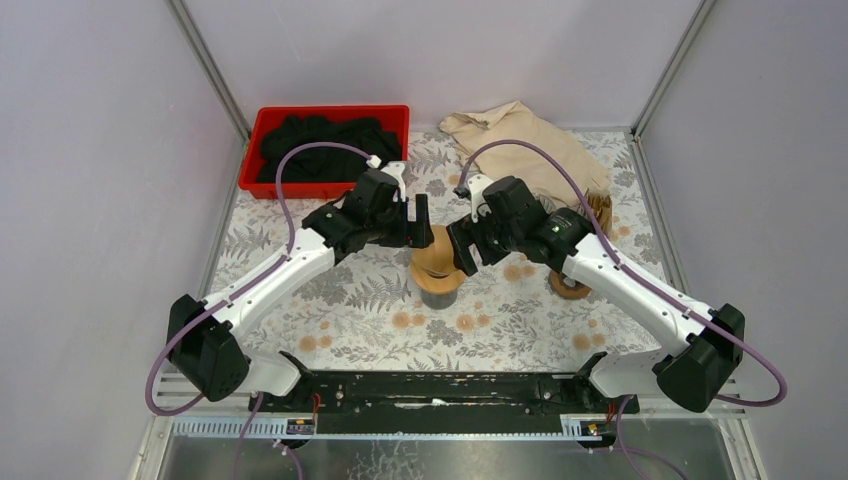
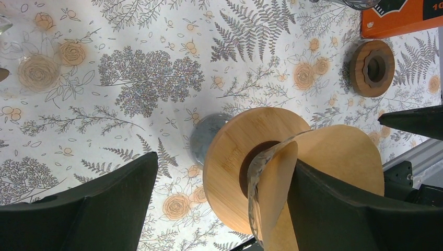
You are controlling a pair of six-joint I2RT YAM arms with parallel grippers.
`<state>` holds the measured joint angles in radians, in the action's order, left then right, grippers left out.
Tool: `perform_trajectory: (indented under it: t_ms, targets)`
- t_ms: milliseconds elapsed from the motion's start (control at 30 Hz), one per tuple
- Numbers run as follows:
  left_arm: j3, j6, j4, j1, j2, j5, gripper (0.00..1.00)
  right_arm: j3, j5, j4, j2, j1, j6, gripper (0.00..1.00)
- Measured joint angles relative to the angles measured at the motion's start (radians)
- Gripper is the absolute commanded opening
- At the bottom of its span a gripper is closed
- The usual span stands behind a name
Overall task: Place the coffee filter in the dripper
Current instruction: Place the coffee filter in the coffee dripper.
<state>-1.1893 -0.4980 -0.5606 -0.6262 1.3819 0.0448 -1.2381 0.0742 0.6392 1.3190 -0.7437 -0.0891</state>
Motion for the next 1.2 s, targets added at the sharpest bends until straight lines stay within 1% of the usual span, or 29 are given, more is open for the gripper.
perform_trajectory:
  t_ms: [400, 700, 1200]
  targets:
    - [0.000, 0.000, 0.000, 0.001, 0.000, 0.000, 0.94, 0.003, 0.043, 0.005, -0.005, 0.000, 0.013, 0.87]
    - [0.000, 0.000, 0.000, 0.001, 0.000, 0.001, 0.94, 0.023, 0.082, -0.044, -0.082, 0.000, 0.012, 0.88]
    - [0.003, 0.000, 0.000, 0.001, -0.004, 0.001, 0.95, 0.042, 0.099, -0.045, -0.084, 0.000, 0.008, 0.88]
